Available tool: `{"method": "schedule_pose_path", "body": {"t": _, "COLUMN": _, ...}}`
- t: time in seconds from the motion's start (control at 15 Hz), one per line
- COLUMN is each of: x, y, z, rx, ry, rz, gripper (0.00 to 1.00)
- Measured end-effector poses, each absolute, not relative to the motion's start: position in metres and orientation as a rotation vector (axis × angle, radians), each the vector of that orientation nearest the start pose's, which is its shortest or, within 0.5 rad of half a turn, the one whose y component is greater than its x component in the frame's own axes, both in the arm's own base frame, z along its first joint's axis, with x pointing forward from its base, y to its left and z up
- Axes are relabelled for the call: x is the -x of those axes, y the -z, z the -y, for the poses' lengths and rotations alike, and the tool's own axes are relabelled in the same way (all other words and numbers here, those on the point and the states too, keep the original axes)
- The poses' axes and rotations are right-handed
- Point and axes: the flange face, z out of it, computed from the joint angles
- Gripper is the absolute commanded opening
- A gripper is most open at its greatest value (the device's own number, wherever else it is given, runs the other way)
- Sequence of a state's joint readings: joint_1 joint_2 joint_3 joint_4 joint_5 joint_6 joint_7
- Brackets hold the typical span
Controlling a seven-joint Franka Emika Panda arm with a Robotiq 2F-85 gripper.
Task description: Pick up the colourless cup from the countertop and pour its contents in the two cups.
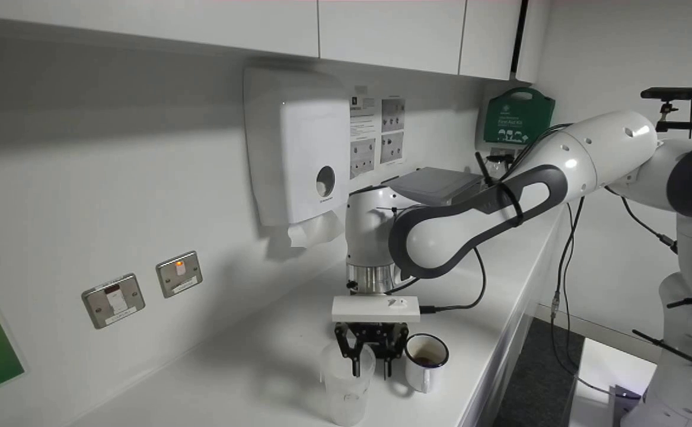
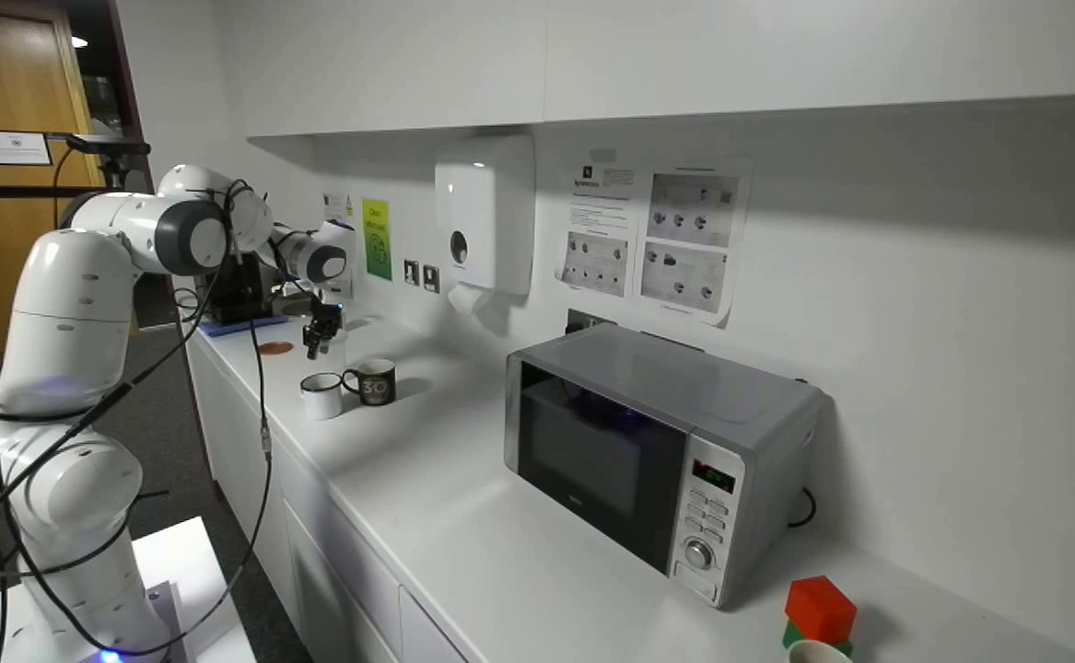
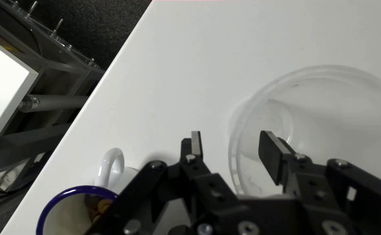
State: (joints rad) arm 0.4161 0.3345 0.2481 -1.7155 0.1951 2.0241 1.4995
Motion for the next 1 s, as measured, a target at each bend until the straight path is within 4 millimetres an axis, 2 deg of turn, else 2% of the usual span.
{"method": "schedule_pose_path", "body": {"t": 0.13, "x": -0.51, "y": -0.399, "z": -0.395, "rx": 2.694, "ry": -0.355, "rz": -1.361, "gripper": 0.99}}
{"method": "schedule_pose_path", "body": {"t": 0.4, "x": -0.506, "y": -0.411, "z": -0.391, "rx": 2.674, "ry": -0.352, "rz": -1.366, "gripper": 1.0}}
{"method": "schedule_pose_path", "body": {"t": 0.53, "x": -0.5, "y": -0.428, "z": -0.385, "rx": 2.64, "ry": -0.354, "rz": -1.375, "gripper": 1.0}}
{"method": "schedule_pose_path", "body": {"t": 0.73, "x": -0.485, "y": -0.465, "z": -0.366, "rx": 2.566, "ry": -0.351, "rz": -1.397, "gripper": 1.0}}
{"method": "schedule_pose_path", "body": {"t": 1.0, "x": -0.454, "y": -0.504, "z": -0.321, "rx": 2.51, "ry": -0.201, "rz": -1.532, "gripper": 1.0}}
